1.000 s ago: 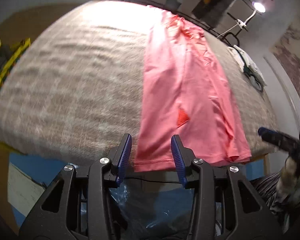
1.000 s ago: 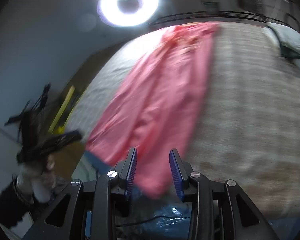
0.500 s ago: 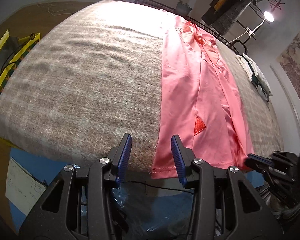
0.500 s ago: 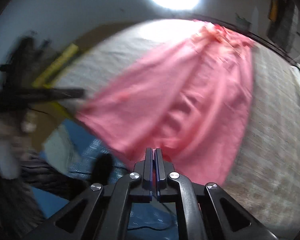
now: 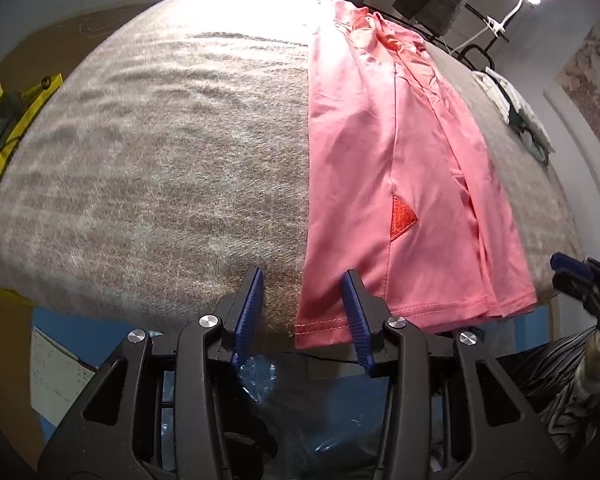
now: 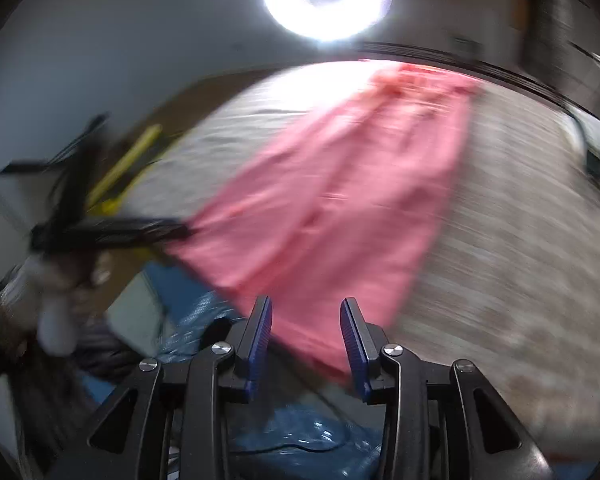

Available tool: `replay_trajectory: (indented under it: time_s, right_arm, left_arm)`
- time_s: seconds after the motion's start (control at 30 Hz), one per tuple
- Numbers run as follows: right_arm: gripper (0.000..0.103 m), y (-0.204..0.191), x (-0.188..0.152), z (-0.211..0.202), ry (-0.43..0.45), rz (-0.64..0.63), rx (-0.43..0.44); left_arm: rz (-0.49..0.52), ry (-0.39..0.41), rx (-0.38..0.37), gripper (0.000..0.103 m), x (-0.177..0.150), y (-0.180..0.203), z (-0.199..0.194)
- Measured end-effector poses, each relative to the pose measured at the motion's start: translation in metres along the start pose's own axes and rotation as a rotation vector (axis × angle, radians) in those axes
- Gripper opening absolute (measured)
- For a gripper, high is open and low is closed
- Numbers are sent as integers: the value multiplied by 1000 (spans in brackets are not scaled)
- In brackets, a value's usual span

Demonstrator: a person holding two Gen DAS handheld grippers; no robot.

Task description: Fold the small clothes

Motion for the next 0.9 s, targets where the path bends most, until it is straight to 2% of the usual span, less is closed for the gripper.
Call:
replay_trajectory:
  time_s: [0.13,0.3,0.37,0.4,0.5,0.67,0.9]
  right_arm:
    - [38,33,-7,11,-51,111,-53]
    - [38,47,-15,28,-97,194,21]
    - [38,46,-13,29,-94,205,50]
    - [38,46,-12,30,-95,216,71]
    - [37,46,-11,34,-96,245,126]
    - [5,46,-13,43,-125,298,201]
    - [1,52,-11,37,-107,389,309]
  left_arm:
    - [17,-3,8,41,0,5,1]
    - [23,-7,0,41,0,7,2]
    - [33,-10,-5,27,1,9,3]
    - [37,-15,-8,15,1,11,4]
    - [31,-20,-32,4,1,11,5]
    - [-11,-18,-90,0,2,8,3]
    - [-90,7,-176,0,6,0,-10]
Point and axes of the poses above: each gripper's, at about its wrist camera, not at the fingertips, and z roughly the way its jaws point, y to its right, x to its top, the point moved 3 cm from there along z, roughly the way its jaws point, and after that the axes turned 6 degrees about z, right-handed, at the moved point
